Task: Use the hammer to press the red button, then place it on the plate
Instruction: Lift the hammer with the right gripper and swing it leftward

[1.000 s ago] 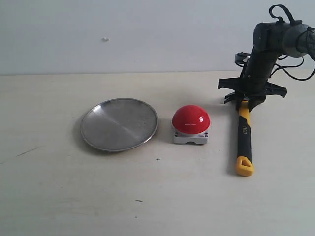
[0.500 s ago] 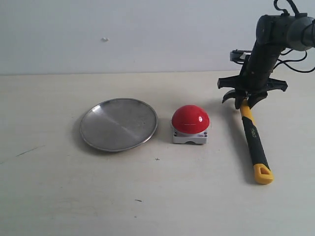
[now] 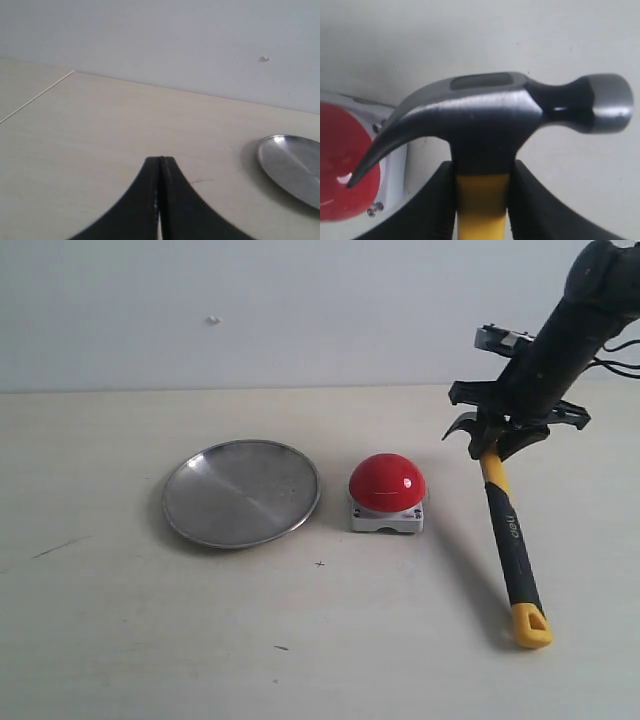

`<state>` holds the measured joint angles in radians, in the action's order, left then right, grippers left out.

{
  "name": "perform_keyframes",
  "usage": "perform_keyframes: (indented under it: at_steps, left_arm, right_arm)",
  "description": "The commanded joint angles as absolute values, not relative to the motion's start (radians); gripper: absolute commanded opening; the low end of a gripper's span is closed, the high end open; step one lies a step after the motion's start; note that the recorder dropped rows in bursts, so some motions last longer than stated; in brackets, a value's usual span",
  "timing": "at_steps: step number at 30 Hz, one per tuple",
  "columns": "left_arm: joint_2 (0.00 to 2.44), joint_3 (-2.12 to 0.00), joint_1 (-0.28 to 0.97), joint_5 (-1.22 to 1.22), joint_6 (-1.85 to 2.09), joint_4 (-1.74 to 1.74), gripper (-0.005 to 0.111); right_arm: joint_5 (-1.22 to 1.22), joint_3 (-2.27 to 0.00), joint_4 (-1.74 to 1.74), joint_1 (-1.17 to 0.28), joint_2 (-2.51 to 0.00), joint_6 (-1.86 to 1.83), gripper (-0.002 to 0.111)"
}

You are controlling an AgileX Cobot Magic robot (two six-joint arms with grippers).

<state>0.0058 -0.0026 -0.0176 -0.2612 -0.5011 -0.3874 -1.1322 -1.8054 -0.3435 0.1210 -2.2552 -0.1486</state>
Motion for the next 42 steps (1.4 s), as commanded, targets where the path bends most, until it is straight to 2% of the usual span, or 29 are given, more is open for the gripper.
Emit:
perform_keyframes:
  at_steps: [1,13,22,30,42]
  left_arm:
    - [0.000,0.000,-0.010,-0.260,-0.501,-0.388,0.000]
    - [0.000,0.000,-0.010,-0.260,-0.501,-0.388,0.000]
    - [0.000,0.000,-0.010,-0.260,-0.501,-0.388,0.000]
    - [0.000,0.000,-0.010,-0.260,-0.501,-0.388,0.000]
    - [0.000,0.000,-0.010,-0.260,-0.501,-0.388,0.000]
  right_arm:
    - [-1.135,-1.721,-0.462,0.173,-2.169,-0.264,0.000]
    - [-1.153,-1.453,-0.919,0.274,-2.040,-0.645,0.000]
    - [-1.162,-1.264,-1.140,0.278,-2.031,-0.880,0.000]
    - [-1.221,-1.118,-1.526,0.278,-2.030,-1.156,0.000]
    - [-1.221,-0.973,-1.704,0.278,-1.982,-1.308,0.000]
